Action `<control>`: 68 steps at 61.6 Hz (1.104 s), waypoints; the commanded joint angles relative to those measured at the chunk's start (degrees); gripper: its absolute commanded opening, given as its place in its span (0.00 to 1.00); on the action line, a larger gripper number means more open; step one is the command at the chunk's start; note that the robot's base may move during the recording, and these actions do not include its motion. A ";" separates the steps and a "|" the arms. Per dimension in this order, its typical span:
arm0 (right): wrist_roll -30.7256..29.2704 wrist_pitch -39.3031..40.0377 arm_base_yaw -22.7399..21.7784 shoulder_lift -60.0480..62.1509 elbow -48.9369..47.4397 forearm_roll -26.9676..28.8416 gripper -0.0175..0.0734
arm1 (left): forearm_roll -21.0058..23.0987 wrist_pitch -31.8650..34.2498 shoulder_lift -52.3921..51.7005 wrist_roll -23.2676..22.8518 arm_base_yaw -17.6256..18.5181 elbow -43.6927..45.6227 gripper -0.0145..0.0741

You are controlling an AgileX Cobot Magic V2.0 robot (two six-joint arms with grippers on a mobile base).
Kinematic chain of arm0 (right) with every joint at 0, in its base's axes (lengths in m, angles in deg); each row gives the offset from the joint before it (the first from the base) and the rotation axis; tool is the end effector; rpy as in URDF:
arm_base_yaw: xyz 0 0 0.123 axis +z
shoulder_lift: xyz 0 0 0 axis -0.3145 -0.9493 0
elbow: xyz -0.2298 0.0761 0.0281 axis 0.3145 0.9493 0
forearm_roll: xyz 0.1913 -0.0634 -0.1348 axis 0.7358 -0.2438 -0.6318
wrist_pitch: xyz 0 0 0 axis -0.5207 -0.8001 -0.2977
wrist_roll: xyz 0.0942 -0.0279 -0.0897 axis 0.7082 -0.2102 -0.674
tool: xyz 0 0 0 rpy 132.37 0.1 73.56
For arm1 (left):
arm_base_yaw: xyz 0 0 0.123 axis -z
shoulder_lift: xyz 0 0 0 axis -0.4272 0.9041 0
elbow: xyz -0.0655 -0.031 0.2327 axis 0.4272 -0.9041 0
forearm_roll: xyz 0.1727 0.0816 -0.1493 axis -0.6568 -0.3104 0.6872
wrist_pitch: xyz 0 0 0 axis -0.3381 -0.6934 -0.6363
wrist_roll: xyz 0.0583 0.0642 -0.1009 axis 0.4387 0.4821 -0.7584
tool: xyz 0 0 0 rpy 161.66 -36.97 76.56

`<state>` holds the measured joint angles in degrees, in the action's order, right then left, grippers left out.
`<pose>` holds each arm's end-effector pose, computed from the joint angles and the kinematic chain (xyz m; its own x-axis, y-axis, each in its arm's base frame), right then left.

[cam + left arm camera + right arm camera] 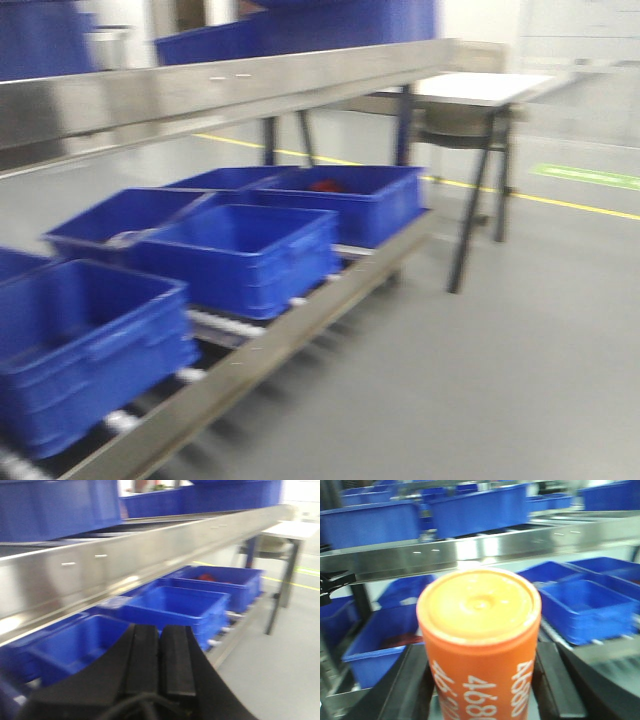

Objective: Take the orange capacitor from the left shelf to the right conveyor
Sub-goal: 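Drive the base to the conveyor table, holding the capacitor in the right gripper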

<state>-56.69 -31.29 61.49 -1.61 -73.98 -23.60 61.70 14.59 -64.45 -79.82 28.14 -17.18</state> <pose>0.0602 0.0546 0.3054 -0.1207 0.0913 -0.9885 -0.6661 0.7308 0.1489 0.1309 -0.0066 0.2015 0.0339 -0.0112 -0.9994 0.0502 0.9987 -0.0094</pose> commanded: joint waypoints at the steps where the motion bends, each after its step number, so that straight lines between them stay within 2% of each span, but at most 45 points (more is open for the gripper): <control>1: -0.27 5.13 -0.15 -0.24 -1.70 -0.56 0.25 | 0.18 5.08 -0.46 0.00 0.12 -1.25 0.02; 68: -0.27 5.13 -0.15 -0.24 -1.70 -0.56 0.25 | 0.18 5.08 -0.46 0.00 0.12 -1.25 0.02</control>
<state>-56.69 -31.29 61.49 -1.61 -73.98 -23.60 61.70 14.59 -64.45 -79.82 28.14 -17.18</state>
